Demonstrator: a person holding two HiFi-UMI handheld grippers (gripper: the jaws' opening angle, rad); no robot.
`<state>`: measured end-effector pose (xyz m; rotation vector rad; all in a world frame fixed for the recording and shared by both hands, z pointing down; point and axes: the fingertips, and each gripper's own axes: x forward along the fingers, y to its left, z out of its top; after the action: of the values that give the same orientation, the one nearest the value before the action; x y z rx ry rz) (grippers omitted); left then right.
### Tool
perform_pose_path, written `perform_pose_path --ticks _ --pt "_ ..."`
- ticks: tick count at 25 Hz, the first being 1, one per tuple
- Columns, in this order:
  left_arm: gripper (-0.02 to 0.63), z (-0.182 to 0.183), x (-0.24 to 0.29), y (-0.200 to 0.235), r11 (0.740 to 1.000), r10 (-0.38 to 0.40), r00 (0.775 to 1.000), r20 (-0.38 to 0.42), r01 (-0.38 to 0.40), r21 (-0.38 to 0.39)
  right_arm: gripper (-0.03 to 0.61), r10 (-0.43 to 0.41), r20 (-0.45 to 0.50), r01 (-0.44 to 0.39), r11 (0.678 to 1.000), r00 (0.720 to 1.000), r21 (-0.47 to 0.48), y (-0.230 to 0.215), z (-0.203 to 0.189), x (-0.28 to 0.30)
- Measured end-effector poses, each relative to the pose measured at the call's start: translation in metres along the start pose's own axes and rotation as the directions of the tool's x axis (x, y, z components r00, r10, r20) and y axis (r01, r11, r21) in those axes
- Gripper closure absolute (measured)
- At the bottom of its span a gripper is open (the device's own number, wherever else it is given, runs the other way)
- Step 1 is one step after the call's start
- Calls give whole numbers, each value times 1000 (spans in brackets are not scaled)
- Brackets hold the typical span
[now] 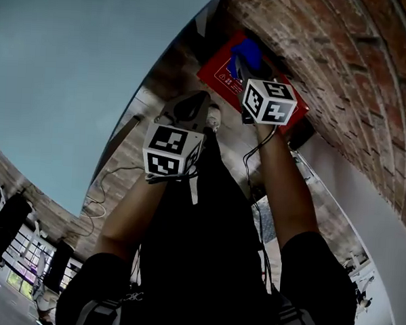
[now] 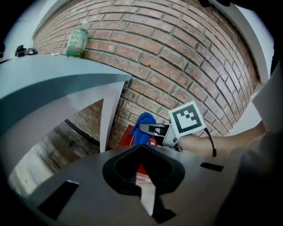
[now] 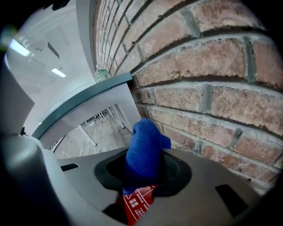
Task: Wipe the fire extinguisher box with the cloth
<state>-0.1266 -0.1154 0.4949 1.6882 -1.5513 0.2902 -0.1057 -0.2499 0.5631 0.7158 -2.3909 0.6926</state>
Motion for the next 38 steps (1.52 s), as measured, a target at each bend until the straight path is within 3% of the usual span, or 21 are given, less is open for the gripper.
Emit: perform_pose_path --ticks 4,9,18,31,38 --pt "606 -17 6 5 1000 5 999 -31 -5 0 453 -10 -22 11 999 1000 41 -10 -9 24" --pt "606 -14 10 0 1000 -7 999 -43 8 11 453 -54 -120 60 997 991 50 -17 -28 41" --pt "606 -5 12 -7 999 -29 999 -38 31 28 453 -79 -116 79 997 990 -9 -14 -17 60" --pt "606 -23 29 -14 997 -61 995 -73 63 35 453 -221 -87 222 975 971 2 -71 -55 -4" --pt "606 -29 45 -36 991 -109 989 -96 115 62 453 -338 -96 342 939 936 31 -126 -90 -70"
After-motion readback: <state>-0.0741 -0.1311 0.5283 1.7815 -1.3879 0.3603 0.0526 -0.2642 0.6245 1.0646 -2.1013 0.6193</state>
